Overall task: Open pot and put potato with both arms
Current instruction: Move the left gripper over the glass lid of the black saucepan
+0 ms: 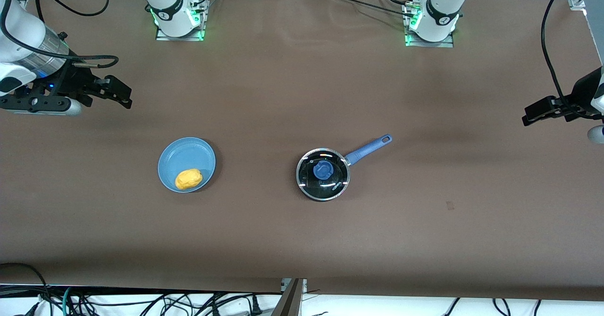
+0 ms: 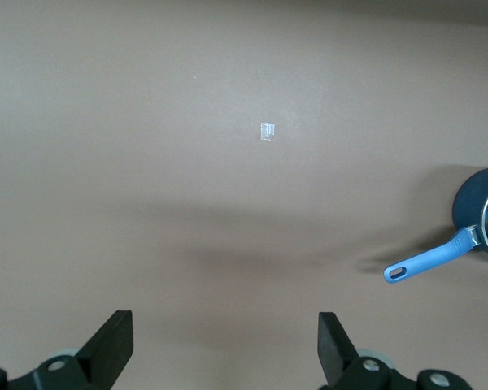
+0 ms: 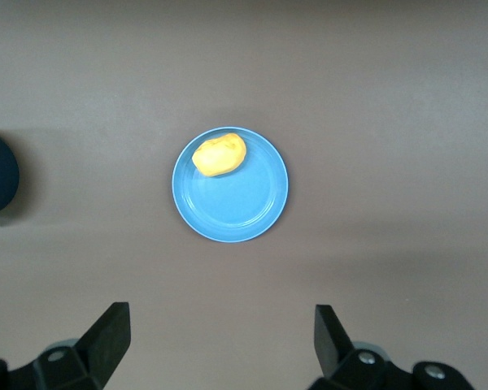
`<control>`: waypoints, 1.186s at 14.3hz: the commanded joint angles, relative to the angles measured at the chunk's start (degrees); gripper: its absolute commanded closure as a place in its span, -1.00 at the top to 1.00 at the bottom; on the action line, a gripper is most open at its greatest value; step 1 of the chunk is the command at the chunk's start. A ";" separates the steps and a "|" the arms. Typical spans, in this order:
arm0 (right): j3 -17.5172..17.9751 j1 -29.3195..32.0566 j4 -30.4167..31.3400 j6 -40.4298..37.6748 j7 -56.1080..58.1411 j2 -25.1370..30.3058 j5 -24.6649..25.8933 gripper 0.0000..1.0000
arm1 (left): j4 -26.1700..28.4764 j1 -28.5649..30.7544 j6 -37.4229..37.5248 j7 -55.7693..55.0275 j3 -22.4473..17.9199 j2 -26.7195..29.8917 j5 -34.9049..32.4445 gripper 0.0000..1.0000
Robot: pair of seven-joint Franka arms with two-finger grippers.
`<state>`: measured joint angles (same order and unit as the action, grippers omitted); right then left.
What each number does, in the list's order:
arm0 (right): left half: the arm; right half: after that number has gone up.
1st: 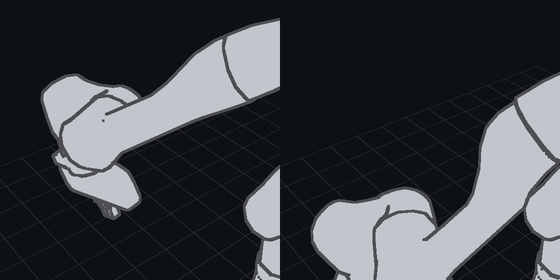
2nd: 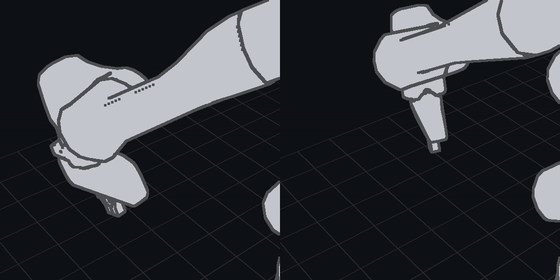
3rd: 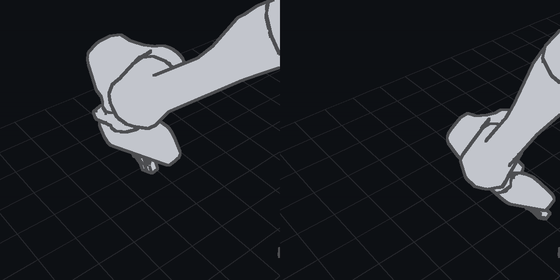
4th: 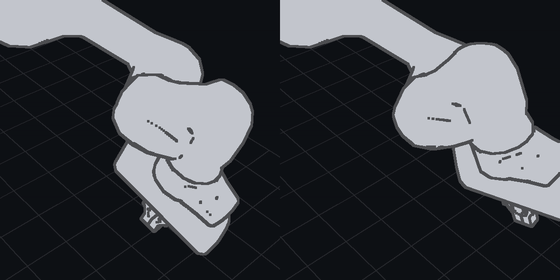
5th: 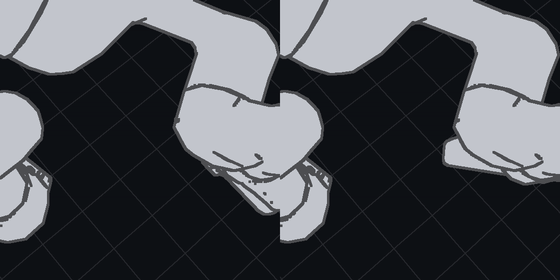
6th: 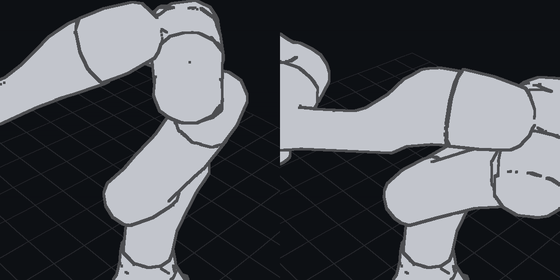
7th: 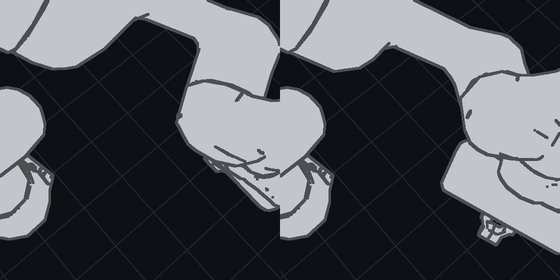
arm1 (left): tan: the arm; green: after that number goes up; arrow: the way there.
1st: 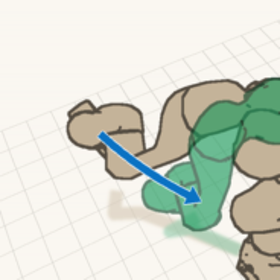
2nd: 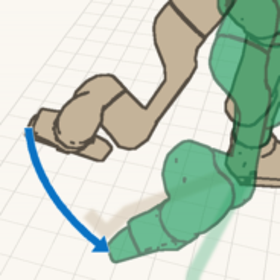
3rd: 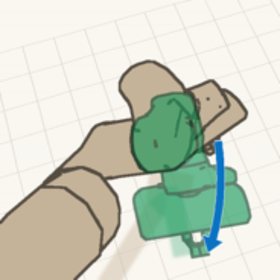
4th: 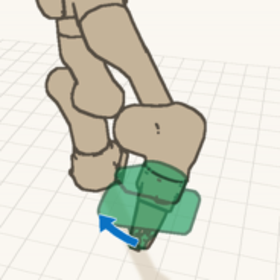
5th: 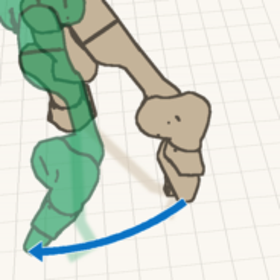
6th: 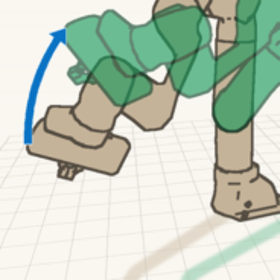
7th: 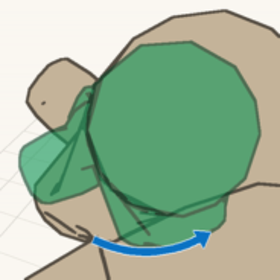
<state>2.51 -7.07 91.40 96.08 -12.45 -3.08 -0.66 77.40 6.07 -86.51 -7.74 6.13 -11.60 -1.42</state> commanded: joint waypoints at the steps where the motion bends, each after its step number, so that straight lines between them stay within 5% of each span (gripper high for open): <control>1: 0.04 0.04 -0.79 -0.89 -0.65 0.00 -0.75 0.99 | -0.93 -0.44 -0.33 -0.87 0.02 -0.27 -0.43 1.00; 10: 0.13 0.04 -0.79 -0.89 -0.65 0.00 -0.75 0.99 | -1.11 -2.54 -0.33 -3.05 0.37 -1.23 -0.17 1.00; 17: -0.13 0.13 -0.70 -0.89 -0.65 0.00 -0.75 0.99 | -3.48 -14.49 -1.03 -25.80 0.29 -7.38 1.77 1.00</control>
<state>2.45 -7.02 91.40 96.07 -12.47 -3.08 -0.66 76.81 -5.17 -87.42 -28.18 7.01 -15.65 -0.30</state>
